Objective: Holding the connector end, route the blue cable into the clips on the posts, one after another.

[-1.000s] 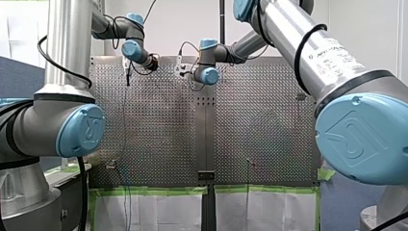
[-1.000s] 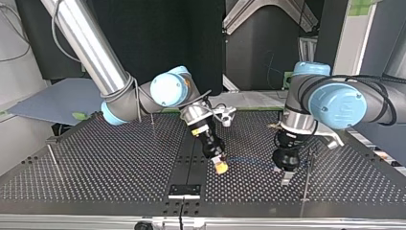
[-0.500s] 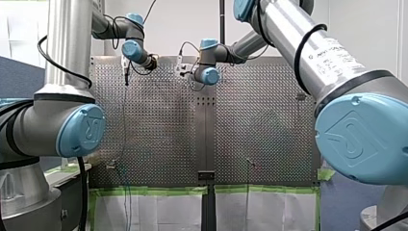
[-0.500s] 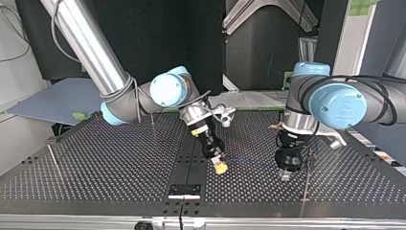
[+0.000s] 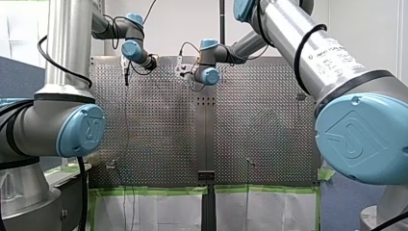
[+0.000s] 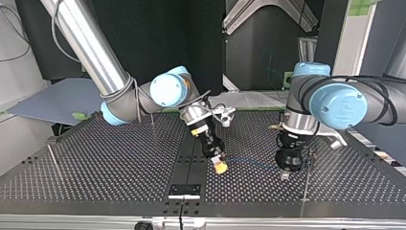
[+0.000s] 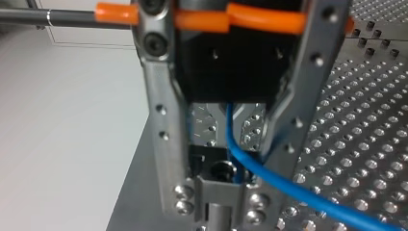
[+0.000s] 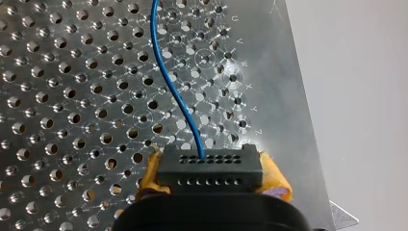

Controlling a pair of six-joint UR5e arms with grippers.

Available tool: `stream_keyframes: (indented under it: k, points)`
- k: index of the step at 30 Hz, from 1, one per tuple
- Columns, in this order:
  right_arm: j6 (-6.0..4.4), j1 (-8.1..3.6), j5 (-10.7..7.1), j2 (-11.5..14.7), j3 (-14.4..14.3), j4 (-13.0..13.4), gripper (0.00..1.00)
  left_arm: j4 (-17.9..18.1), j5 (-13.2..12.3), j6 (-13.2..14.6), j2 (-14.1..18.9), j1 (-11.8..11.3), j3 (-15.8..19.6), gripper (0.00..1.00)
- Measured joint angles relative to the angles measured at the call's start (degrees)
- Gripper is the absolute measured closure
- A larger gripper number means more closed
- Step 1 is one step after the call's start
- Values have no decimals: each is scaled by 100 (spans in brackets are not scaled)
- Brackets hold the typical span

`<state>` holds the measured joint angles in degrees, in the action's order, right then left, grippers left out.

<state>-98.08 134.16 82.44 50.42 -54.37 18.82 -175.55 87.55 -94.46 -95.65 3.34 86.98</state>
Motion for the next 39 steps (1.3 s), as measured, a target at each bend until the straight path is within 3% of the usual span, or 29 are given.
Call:
stream_keyframes:
  k: [8,14,23,29,39]
  points:
    - [-81,-66,-7,0,-6,-106,100,-28,2,-3,-6,47,1,98]
    - [-81,-135,-8,-3,-39,-174,100,-137,42,23,-137,180,1,98]
    - [-67,-187,-3,-9,-165,-190,100,-278,400,184,-468,457,8,98]
    - [1,-220,10,-14,-374,-182,100,-262,592,248,-727,667,24,98]
    - [88,-153,59,-17,-681,-190,100,-125,1011,356,-831,905,62,98]
